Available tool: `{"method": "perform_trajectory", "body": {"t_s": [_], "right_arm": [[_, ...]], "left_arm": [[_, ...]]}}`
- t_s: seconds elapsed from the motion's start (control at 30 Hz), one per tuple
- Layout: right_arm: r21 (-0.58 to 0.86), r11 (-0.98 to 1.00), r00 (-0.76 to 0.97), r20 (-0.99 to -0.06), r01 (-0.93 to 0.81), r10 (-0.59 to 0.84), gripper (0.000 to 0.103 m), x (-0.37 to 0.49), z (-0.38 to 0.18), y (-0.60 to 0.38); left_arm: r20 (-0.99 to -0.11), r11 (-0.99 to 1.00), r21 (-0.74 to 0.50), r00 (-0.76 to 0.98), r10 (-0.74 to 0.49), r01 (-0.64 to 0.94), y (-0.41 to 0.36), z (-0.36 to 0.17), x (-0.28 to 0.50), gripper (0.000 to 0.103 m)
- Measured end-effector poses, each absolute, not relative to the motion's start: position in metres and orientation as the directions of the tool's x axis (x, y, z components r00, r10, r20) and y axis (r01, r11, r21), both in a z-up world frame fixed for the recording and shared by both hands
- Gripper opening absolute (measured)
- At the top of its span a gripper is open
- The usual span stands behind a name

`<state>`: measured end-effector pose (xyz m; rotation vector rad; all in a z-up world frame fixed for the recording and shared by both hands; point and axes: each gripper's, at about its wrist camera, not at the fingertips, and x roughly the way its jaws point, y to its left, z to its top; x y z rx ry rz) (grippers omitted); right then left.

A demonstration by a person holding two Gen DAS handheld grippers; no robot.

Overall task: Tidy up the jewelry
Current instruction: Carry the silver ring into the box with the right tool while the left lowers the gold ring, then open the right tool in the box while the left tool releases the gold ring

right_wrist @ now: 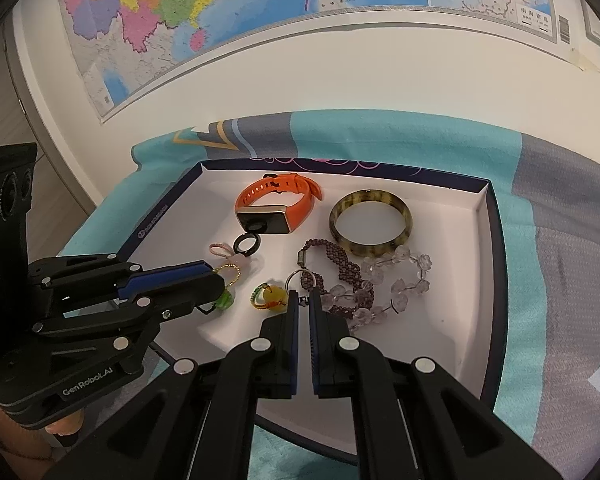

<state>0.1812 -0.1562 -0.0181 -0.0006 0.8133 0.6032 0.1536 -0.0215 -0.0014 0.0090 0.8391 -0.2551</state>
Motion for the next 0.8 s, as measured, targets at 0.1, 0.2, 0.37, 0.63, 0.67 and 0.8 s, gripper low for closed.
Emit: {"method": "perform_trajectory", "body": {"t_s": [0.1, 0.2, 0.37, 0.63, 0.67, 0.8], "right_arm": [[0.226, 0.833, 0.528, -0.682, -0.505, 0.505, 0.004, 0.1818, -0.0187, -0.1558], [0.225, 0.833, 0.527, -0.684, -0.505, 0.505, 0.003, 0.1818, -0.0188, -0.155], [0.223, 0.832, 0.524, -0.687, -0.508, 0.504, 0.003, 0.1823, -0.0194, -0.1543], [0.224, 0.834, 0.518, -0.694, -0.505, 0.5, 0.003, 0.1845, -0.0211, -0.1529], [0.222, 0.834, 0.517, -0.695, -0.505, 0.499, 0.004, 0.1844, -0.021, -0.1524], [0.218, 0.835, 0.515, -0.7, -0.505, 0.495, 0.004, 0.1857, -0.0231, -0.1504]], "left_arm": [[-0.738, 0.97, -0.092, 0.638, -0.219, 0.227, -0.0213, -0.002, 0.1544, 0.011], [-0.74, 0.97, -0.092, 0.637, -0.217, 0.224, -0.0211, -0.0025, 0.155, 0.011], [-0.743, 0.97, -0.091, 0.634, -0.216, 0.224, -0.0208, -0.0036, 0.156, 0.011], [-0.748, 0.971, -0.088, 0.629, -0.211, 0.222, -0.0205, -0.0055, 0.158, 0.011], [-0.749, 0.971, -0.088, 0.628, -0.212, 0.223, -0.0204, -0.0059, 0.1581, 0.011], [-0.752, 0.971, -0.086, 0.625, -0.21, 0.223, -0.0211, -0.0072, 0.1588, 0.011]]}}
